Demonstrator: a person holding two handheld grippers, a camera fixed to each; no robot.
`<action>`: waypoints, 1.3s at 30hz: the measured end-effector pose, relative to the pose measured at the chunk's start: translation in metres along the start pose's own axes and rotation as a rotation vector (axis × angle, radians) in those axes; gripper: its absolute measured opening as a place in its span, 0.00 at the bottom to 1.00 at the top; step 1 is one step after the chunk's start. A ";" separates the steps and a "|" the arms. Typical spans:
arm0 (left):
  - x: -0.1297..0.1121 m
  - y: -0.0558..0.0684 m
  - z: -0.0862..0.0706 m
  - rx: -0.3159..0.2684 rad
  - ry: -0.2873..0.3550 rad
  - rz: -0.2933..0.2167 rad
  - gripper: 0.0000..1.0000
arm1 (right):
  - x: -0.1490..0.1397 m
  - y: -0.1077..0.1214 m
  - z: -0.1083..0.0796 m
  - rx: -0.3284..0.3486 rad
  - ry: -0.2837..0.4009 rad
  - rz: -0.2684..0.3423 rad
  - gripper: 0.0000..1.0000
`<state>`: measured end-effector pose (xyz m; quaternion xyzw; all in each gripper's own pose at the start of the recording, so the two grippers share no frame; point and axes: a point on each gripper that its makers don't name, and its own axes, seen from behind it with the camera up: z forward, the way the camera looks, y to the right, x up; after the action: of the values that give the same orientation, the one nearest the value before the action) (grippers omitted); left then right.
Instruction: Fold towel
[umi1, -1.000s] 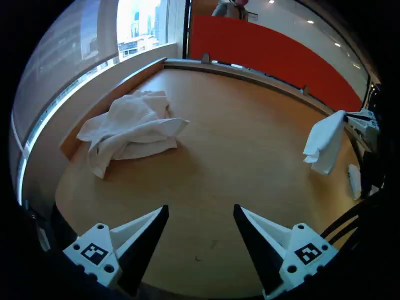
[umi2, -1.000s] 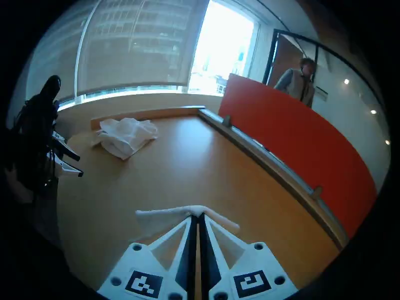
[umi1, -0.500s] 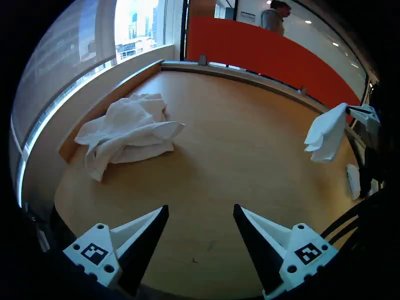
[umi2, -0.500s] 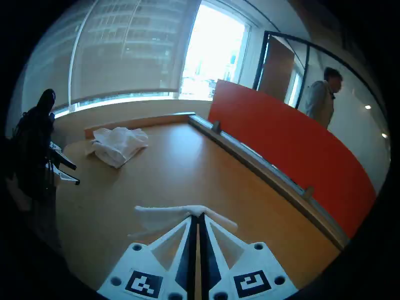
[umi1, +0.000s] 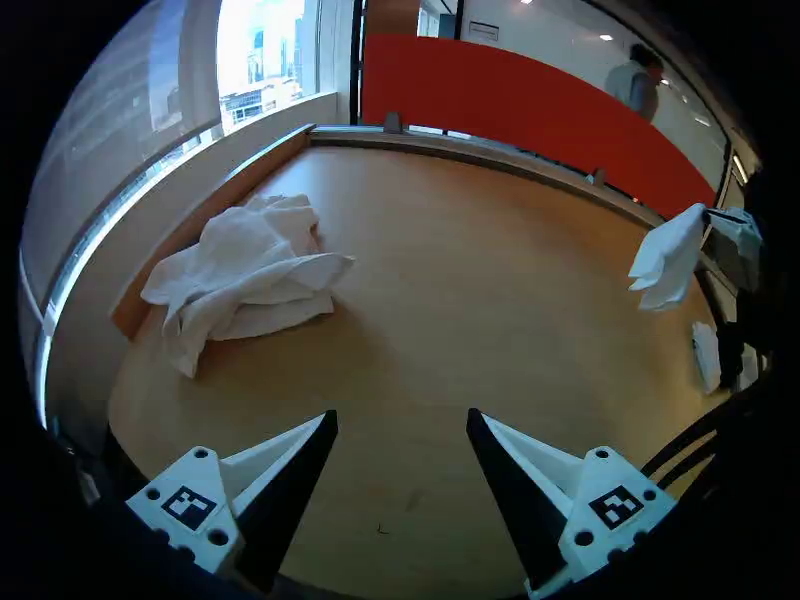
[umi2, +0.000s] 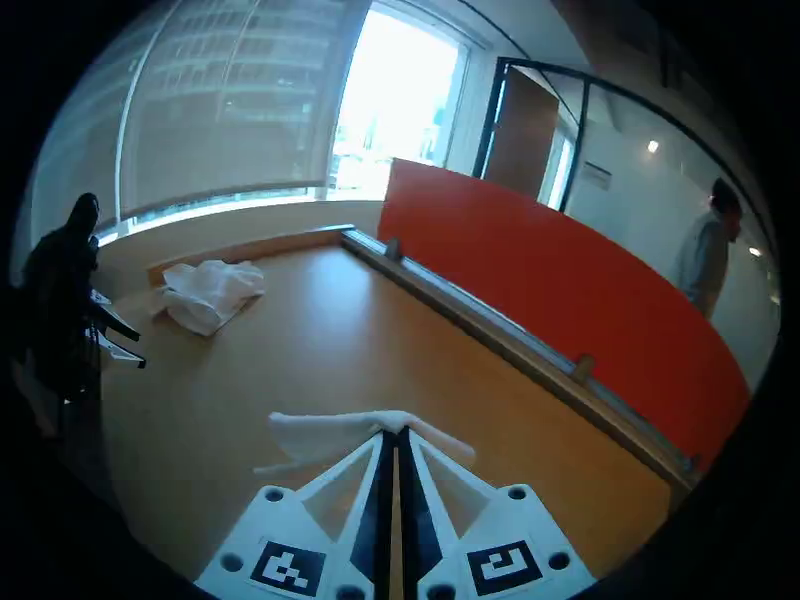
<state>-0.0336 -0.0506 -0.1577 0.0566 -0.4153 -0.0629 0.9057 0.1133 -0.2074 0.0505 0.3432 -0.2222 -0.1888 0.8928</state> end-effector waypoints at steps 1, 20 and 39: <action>0.000 0.001 0.001 -0.001 -0.001 0.003 0.96 | -0.002 0.005 -0.003 -0.008 -0.001 0.006 0.02; 0.011 0.028 0.005 -0.011 -0.008 0.058 0.96 | -0.058 0.111 -0.070 -0.141 -0.047 0.071 0.02; 0.016 0.053 0.004 -0.016 -0.012 0.093 0.96 | -0.130 0.201 -0.116 -0.243 -0.137 0.115 0.02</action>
<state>-0.0228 -0.0013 -0.1347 0.0295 -0.4226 -0.0243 0.9055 0.1033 0.0574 0.0789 0.2058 -0.2775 -0.1859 0.9198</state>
